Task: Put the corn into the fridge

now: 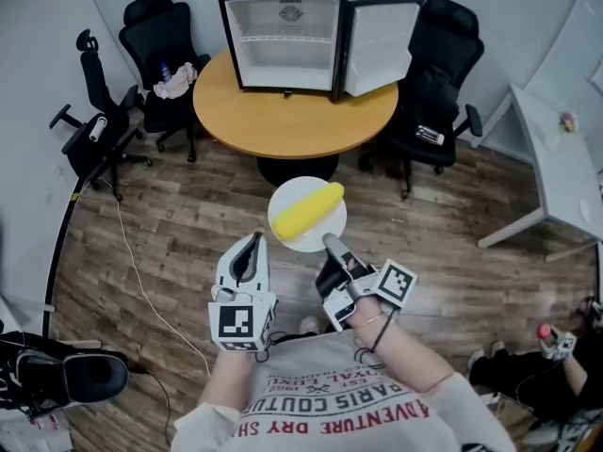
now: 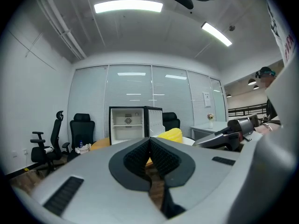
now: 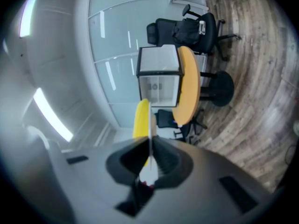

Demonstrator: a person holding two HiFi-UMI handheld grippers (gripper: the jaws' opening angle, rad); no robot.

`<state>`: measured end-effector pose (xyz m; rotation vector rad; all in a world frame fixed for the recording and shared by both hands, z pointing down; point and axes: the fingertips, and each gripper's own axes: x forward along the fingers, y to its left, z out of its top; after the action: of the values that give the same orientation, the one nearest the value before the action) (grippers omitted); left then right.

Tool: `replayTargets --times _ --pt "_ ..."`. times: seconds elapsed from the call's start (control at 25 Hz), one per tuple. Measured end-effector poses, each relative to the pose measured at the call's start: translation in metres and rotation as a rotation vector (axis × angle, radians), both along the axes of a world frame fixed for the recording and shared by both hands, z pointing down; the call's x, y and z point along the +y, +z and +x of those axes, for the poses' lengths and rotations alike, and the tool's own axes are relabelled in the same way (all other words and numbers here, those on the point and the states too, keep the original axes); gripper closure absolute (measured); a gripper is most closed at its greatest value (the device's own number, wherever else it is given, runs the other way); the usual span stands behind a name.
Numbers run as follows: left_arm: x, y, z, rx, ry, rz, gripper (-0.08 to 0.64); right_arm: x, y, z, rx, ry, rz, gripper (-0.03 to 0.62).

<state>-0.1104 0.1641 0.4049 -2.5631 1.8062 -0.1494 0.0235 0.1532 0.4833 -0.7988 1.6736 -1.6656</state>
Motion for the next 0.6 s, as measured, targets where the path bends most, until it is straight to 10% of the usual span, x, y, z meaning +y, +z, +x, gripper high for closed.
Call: replayTargets --times 0.6 --pt "-0.139 0.015 -0.034 -0.018 -0.119 -0.013 0.531 -0.161 0.014 -0.036 -0.007 -0.091 -0.022 0.548"
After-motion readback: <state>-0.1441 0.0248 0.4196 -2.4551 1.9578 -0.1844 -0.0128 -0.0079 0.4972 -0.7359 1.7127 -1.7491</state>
